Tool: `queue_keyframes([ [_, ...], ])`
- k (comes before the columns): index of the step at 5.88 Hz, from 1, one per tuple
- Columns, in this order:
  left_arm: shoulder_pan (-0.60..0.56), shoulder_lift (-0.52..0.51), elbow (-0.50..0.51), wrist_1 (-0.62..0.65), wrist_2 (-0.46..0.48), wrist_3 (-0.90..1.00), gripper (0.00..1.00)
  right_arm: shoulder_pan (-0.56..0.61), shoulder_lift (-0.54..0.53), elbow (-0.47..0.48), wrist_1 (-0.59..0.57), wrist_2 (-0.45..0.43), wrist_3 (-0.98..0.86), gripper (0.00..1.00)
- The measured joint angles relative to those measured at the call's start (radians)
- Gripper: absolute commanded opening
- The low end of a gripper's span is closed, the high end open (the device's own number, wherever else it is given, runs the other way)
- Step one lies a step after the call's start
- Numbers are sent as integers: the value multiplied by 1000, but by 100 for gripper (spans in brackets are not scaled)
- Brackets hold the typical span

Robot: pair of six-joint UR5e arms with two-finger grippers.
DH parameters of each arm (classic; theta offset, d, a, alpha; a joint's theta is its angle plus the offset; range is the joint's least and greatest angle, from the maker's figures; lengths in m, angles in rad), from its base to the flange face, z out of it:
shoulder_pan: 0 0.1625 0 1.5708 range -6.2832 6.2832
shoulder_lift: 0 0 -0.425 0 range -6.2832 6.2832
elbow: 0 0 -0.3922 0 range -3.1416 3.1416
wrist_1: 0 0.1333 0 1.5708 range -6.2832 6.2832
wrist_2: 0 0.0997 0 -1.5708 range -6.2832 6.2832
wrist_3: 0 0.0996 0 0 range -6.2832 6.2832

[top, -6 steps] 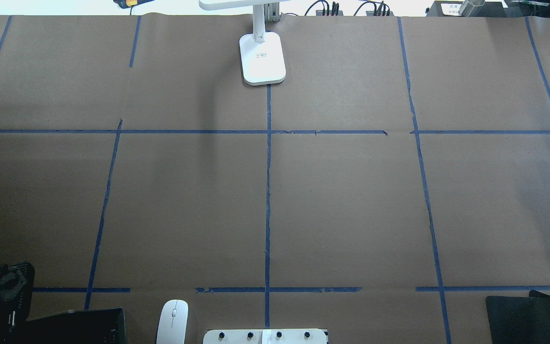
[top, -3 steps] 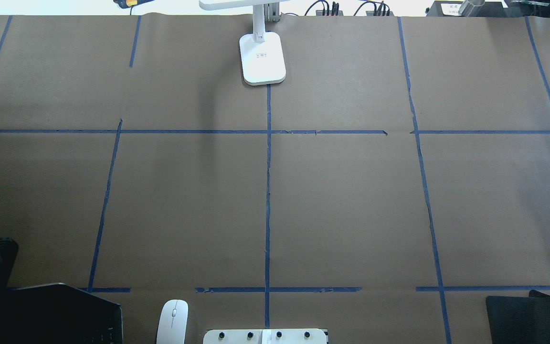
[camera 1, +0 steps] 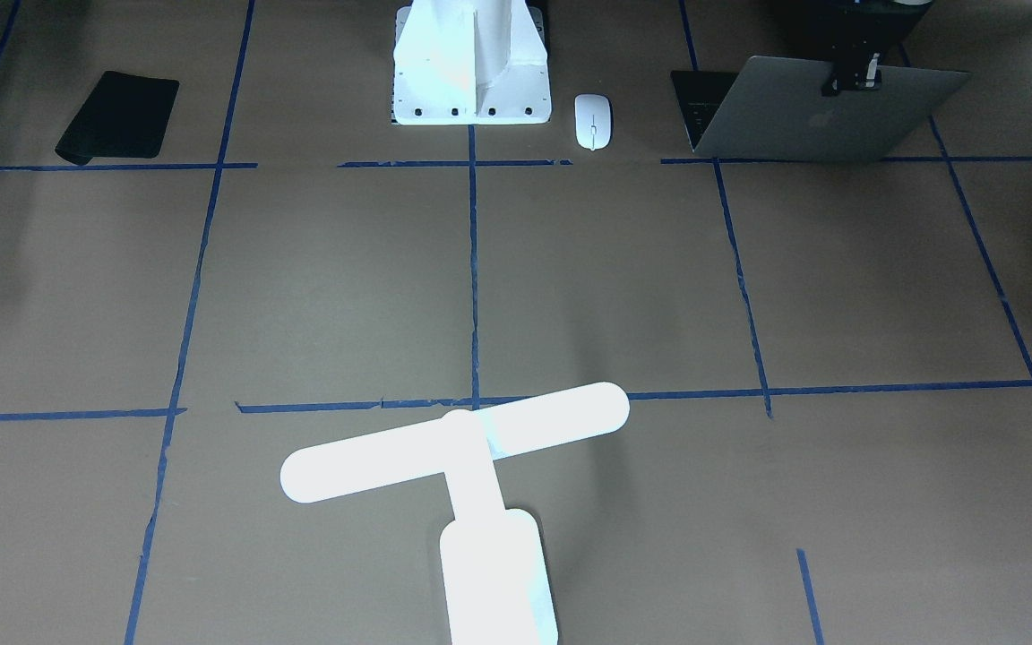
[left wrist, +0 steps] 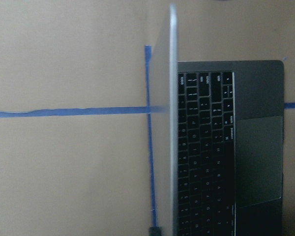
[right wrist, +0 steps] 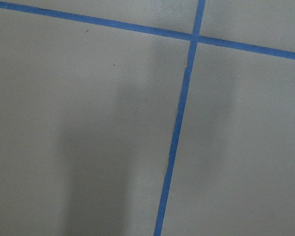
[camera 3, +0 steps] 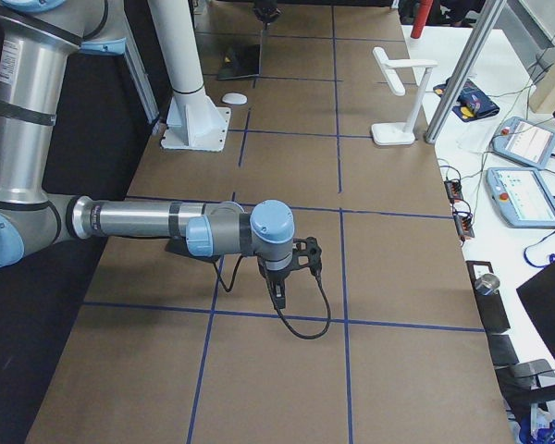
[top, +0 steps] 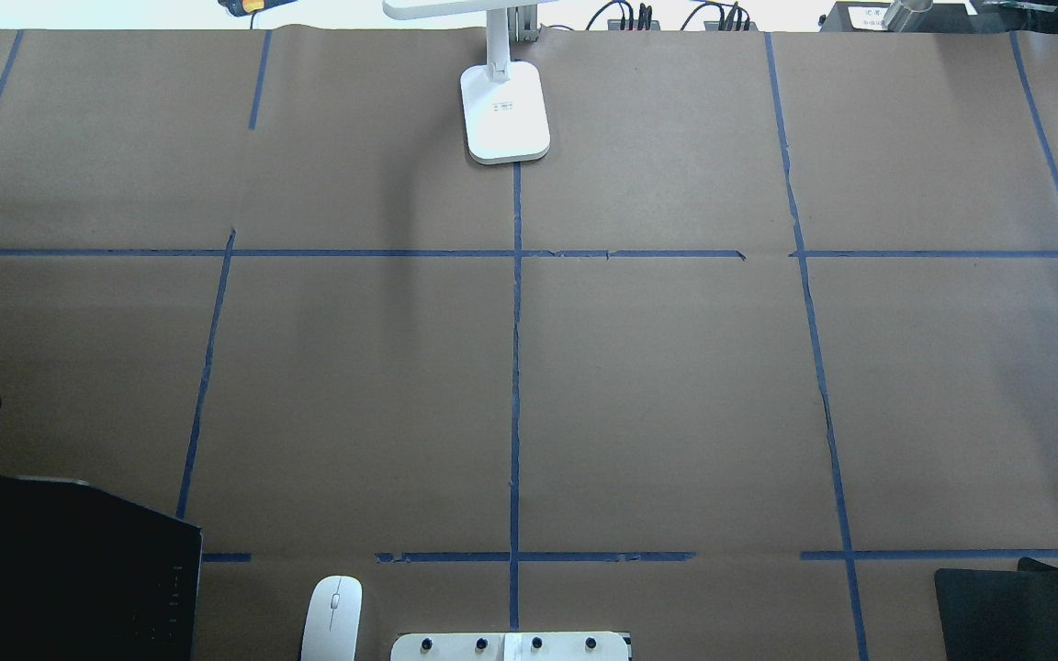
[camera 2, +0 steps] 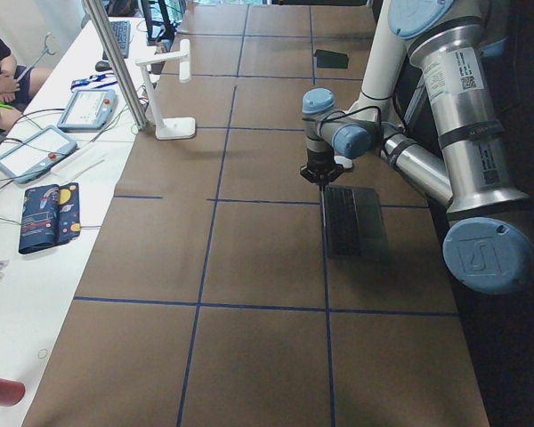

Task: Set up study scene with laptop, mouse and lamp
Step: 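Carry the open laptop with the left gripper beside the white lamp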

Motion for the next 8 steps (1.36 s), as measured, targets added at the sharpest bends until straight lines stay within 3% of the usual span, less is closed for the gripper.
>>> queue_keyframes([
  [3,-77,-300,98,134,50,64,0,0,0,0,0,0,0,100],
  [6,-119,-703,371,264,55,46,0,0,0,-1,0,0,0,100],
  [8,-119,-923,613,197,55,-54,0,0,0,-1,-1,0,0,100],
])
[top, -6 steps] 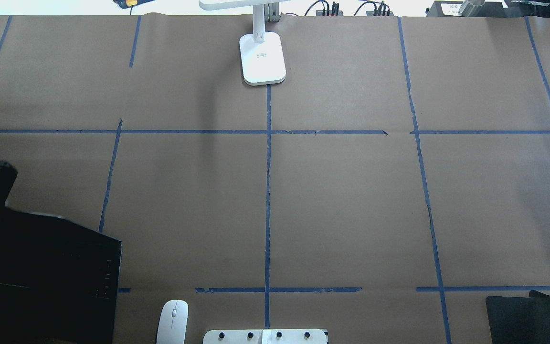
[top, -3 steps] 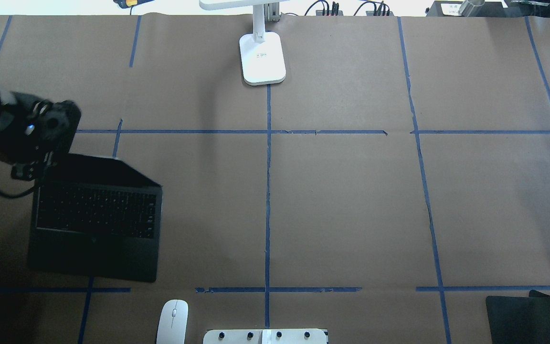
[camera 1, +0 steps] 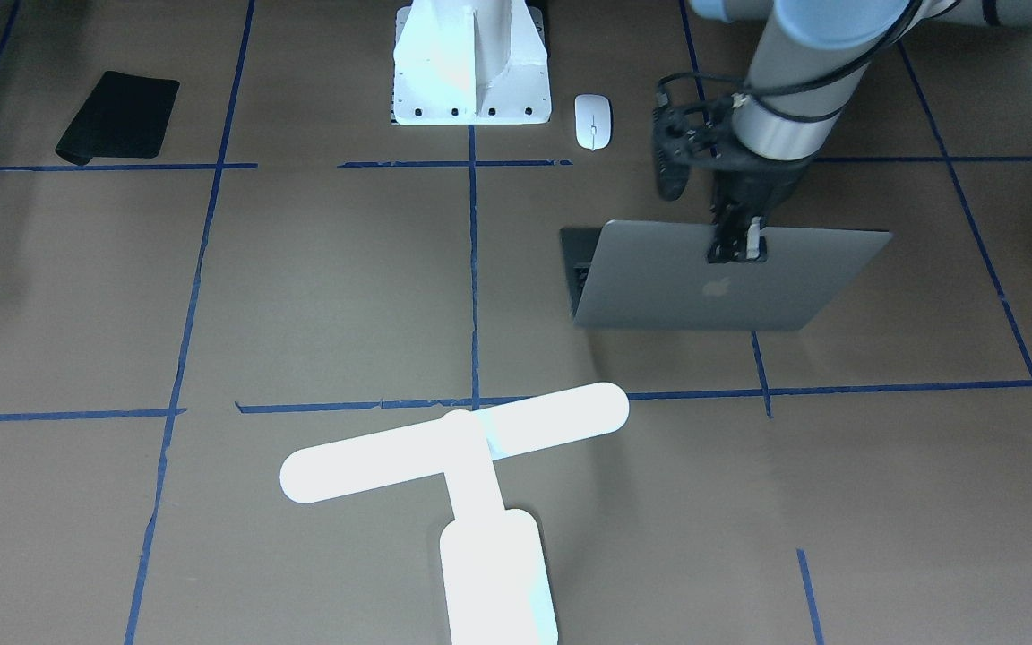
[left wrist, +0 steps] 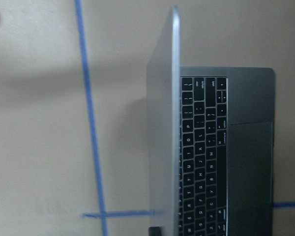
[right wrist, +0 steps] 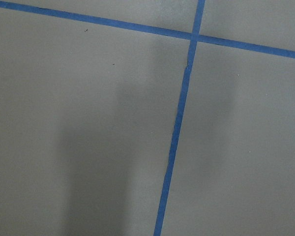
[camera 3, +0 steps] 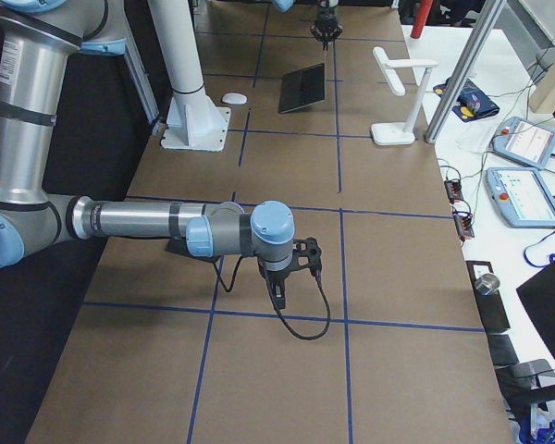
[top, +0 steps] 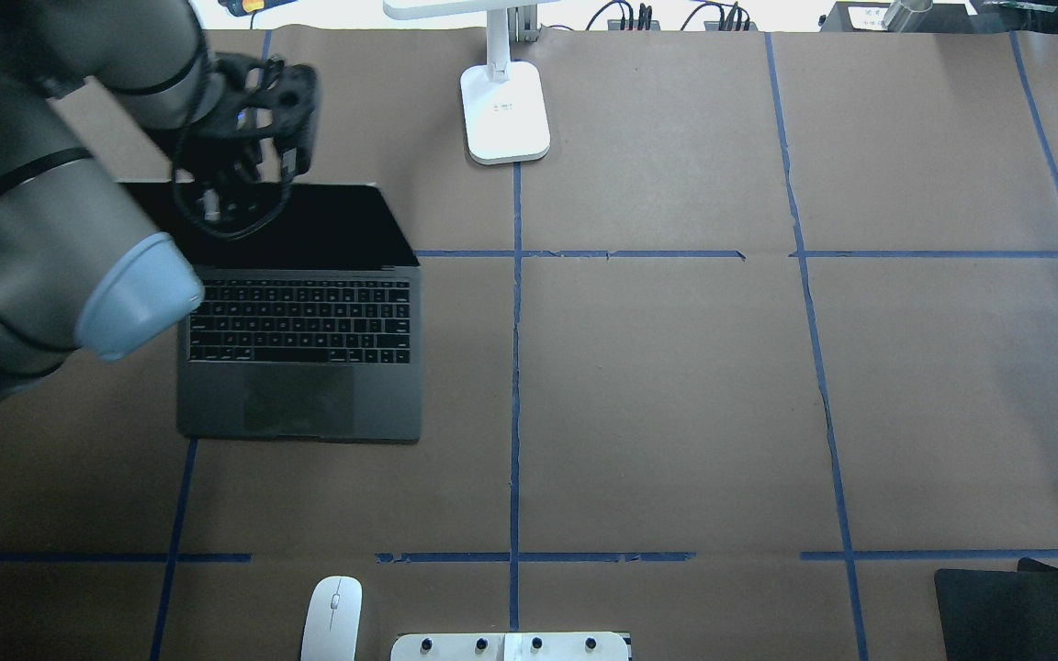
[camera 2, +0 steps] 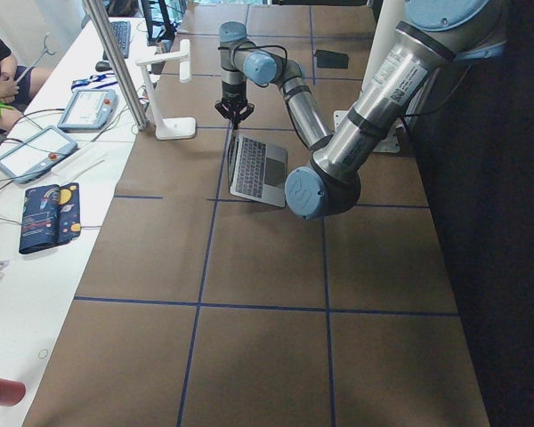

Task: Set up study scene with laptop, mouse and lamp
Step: 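Carry the open laptop with the left gripper beside the white lamp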

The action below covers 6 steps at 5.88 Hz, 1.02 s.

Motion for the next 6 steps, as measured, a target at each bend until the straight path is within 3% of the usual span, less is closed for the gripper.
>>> queue_keyframes([
  [2,13,-166,273,-198,2,-106,0,0,0,-1,0,0,0,100],
  [3,22,-213,355,-256,14,-129,2,0,0,-1,0,0,0,100],
  [4,42,-235,390,-282,53,-142,11,0,0,-1,0,0,0,100],
  [5,59,-243,401,-295,89,-146,45,0,0,-1,-1,0,0,100],
  [6,65,-243,401,-305,101,-146,94,0,0,-1,-1,0,0,100],
])
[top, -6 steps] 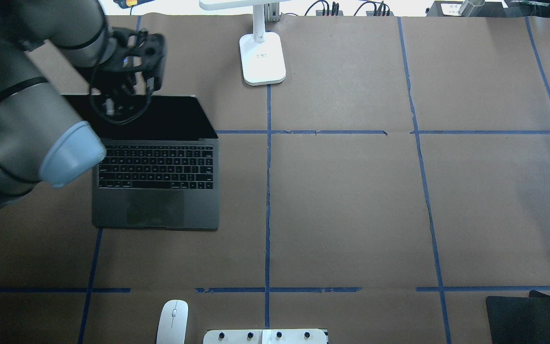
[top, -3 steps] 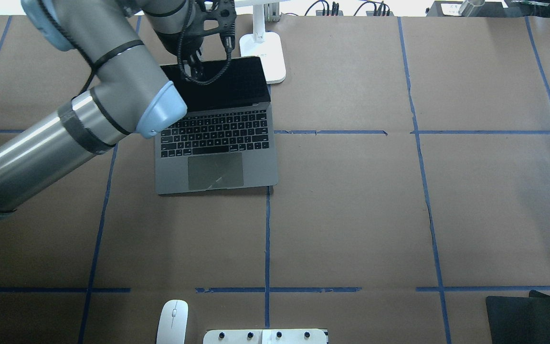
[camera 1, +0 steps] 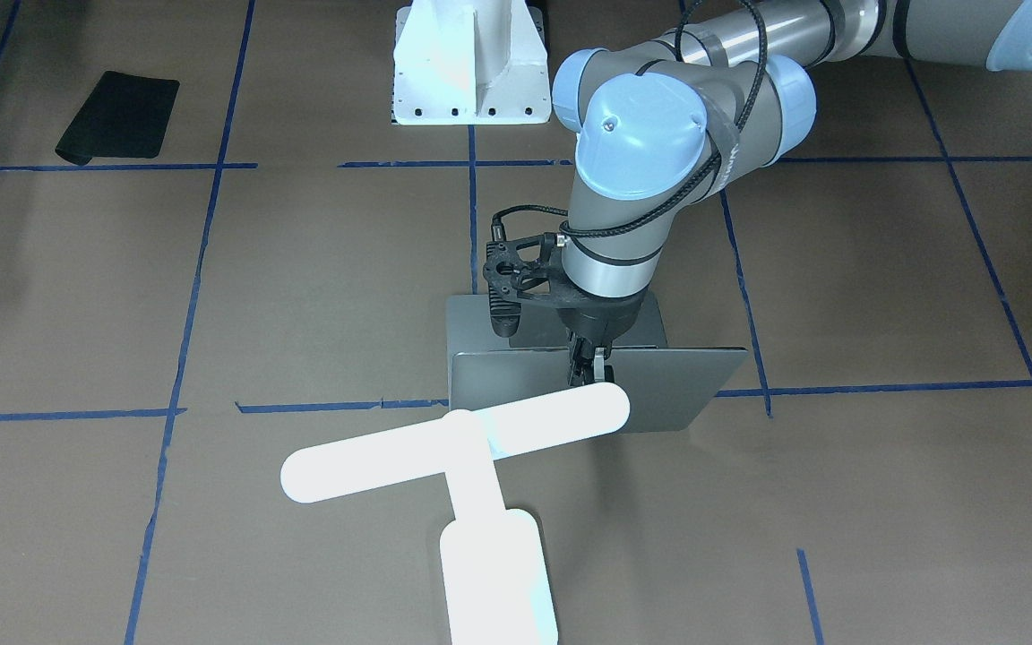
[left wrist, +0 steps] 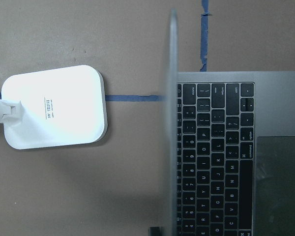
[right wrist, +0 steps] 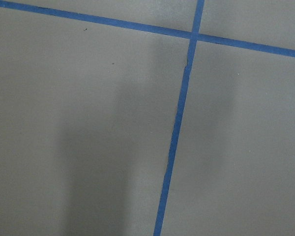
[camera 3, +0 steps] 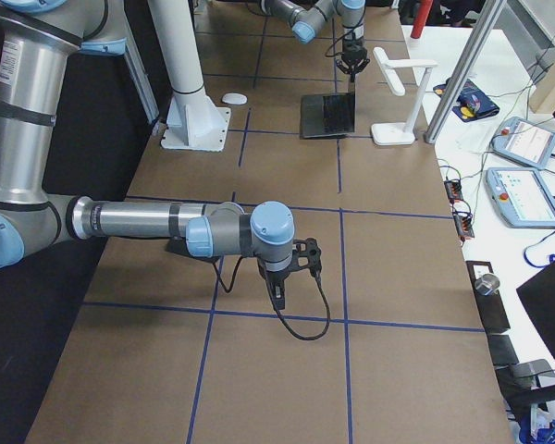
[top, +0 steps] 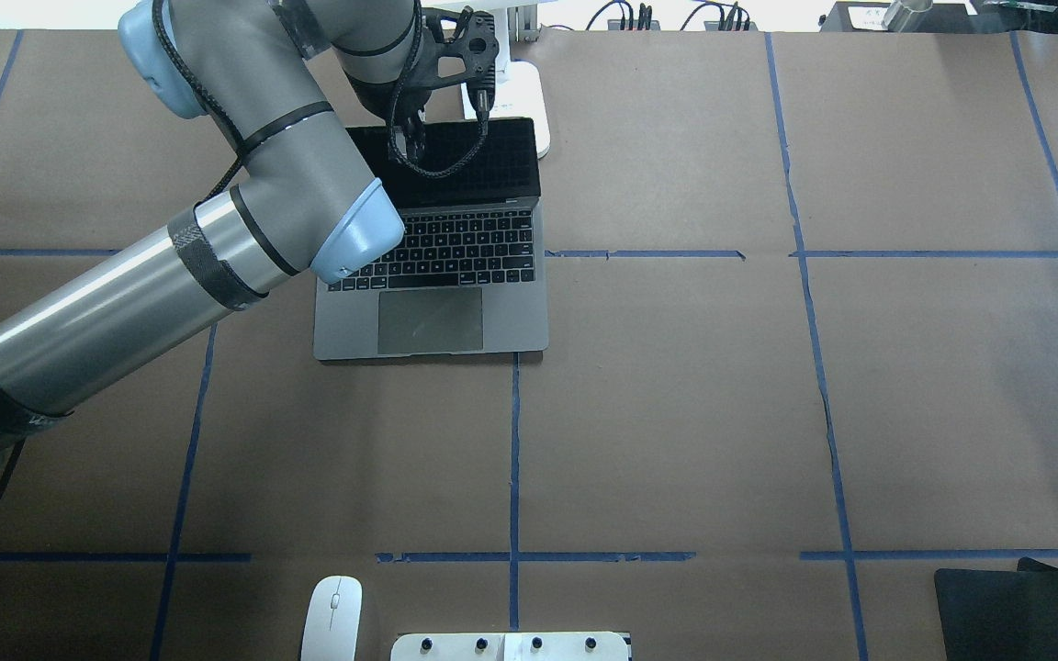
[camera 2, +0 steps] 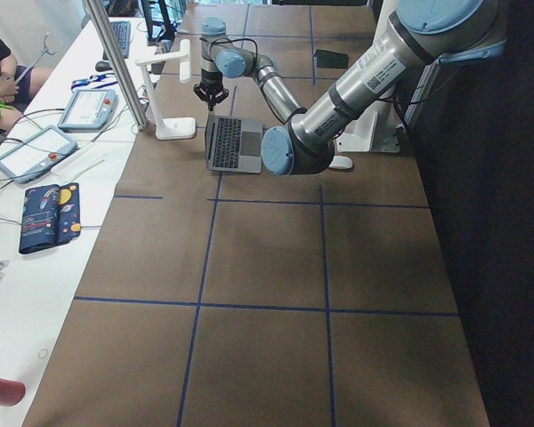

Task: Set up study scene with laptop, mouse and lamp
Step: 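Carry the open laptop with the left gripper beside the white lamp, then release the laptop and withdraw the left gripper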

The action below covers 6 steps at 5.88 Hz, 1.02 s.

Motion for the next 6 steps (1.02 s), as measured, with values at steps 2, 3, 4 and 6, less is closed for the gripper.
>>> queue_keyframes([
  [2,1,4,-12,-3,-1,-2,96,0,0,-1,1,0,0,100],
  [3,-7,16,-43,8,-22,-3,95,0,0,-1,1,0,0,100],
  [4,-34,53,-101,20,-70,-3,95,0,0,-2,1,0,0,100],
  [6,-99,235,-276,51,-178,-43,99,0,2,1,2,0,0,100],
])
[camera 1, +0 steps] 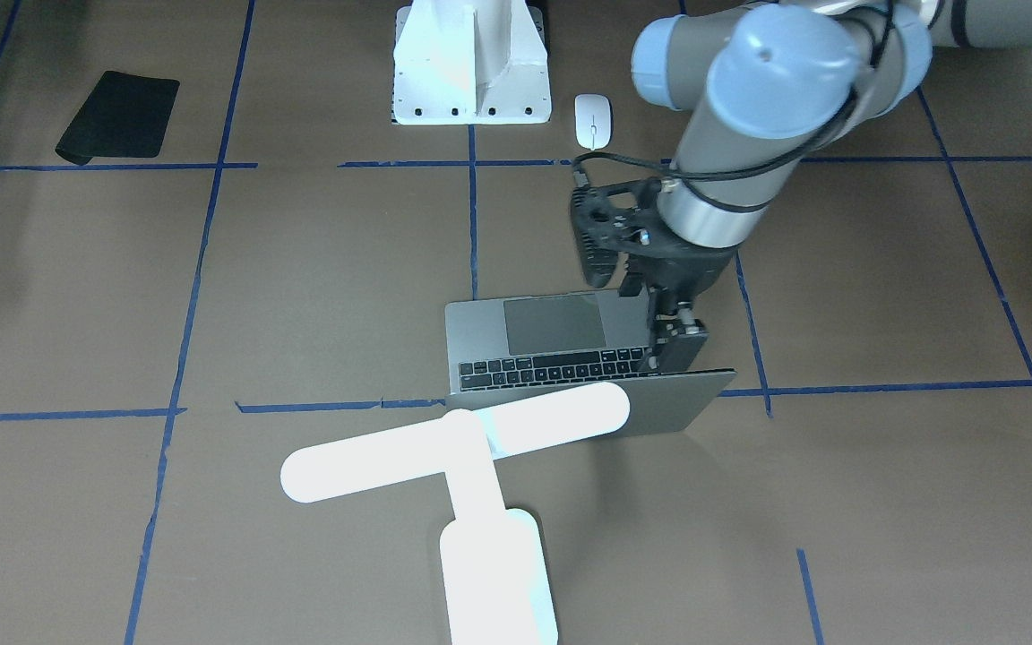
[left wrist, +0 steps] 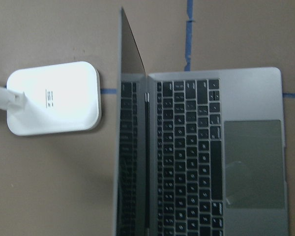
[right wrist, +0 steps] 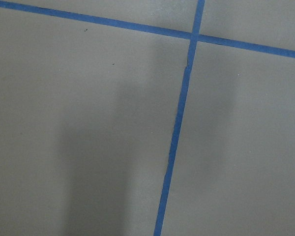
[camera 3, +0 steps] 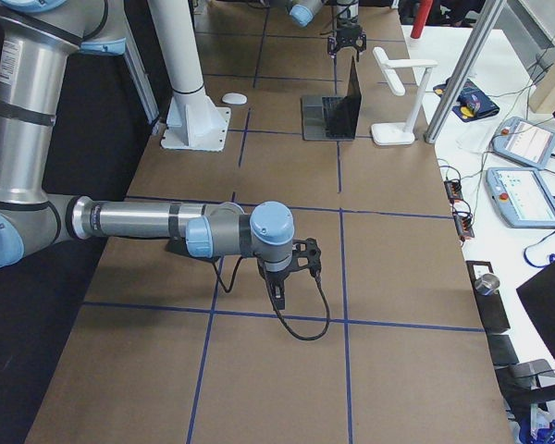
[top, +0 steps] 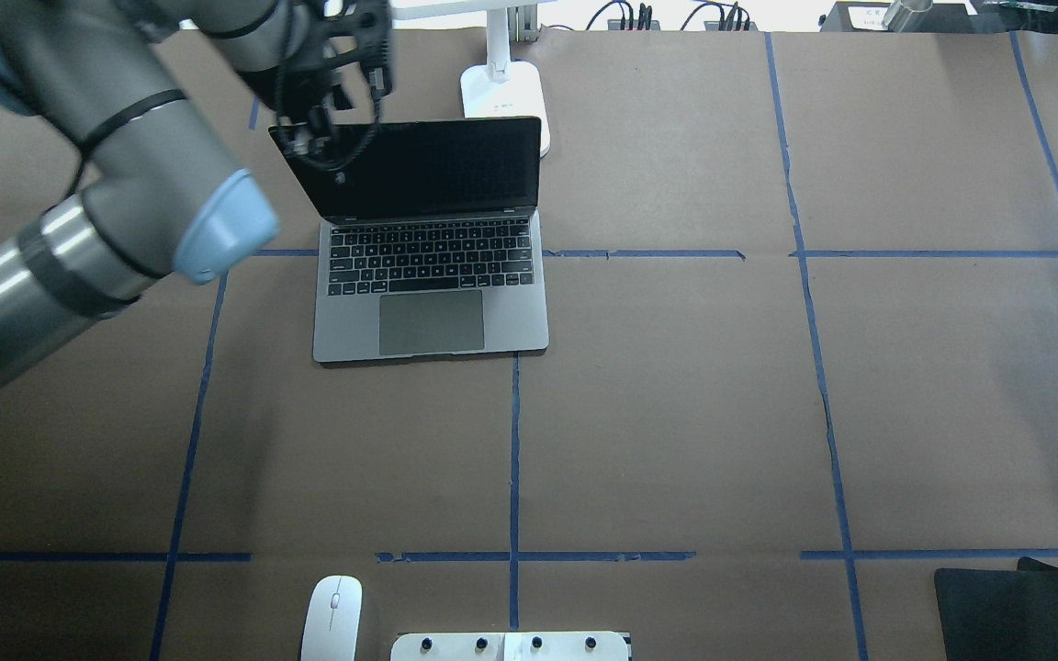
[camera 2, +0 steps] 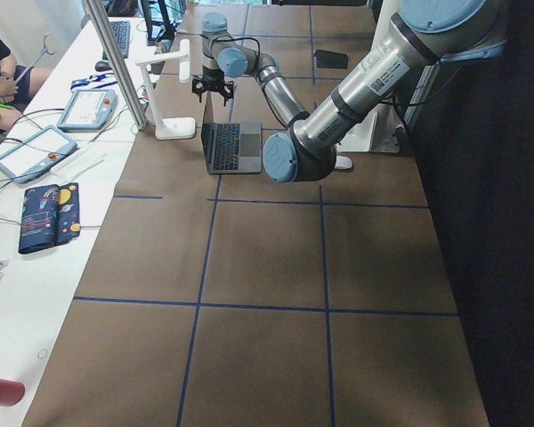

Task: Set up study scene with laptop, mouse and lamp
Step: 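Release the laptop and withdraw the left gripper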

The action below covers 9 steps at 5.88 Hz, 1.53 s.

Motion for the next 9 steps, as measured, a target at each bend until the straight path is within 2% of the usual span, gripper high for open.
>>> queue_keyframes([
  [2,-46,220,-208,122,-32,-91,100,0,8,4,-1,3,4,100],
  [3,-71,300,-266,169,-34,-177,100,-1,9,6,-1,6,16,100],
  [5,-145,466,-298,185,-40,-383,100,-11,7,25,-1,41,87,100],
  [7,-245,641,-296,172,-63,-457,100,-79,-23,87,19,58,263,100],
  [8,-305,701,-286,161,-101,-467,100,-138,-84,115,124,53,392,100],
  [9,-358,756,-268,136,-154,-474,100,-200,-170,125,290,40,524,100],
])
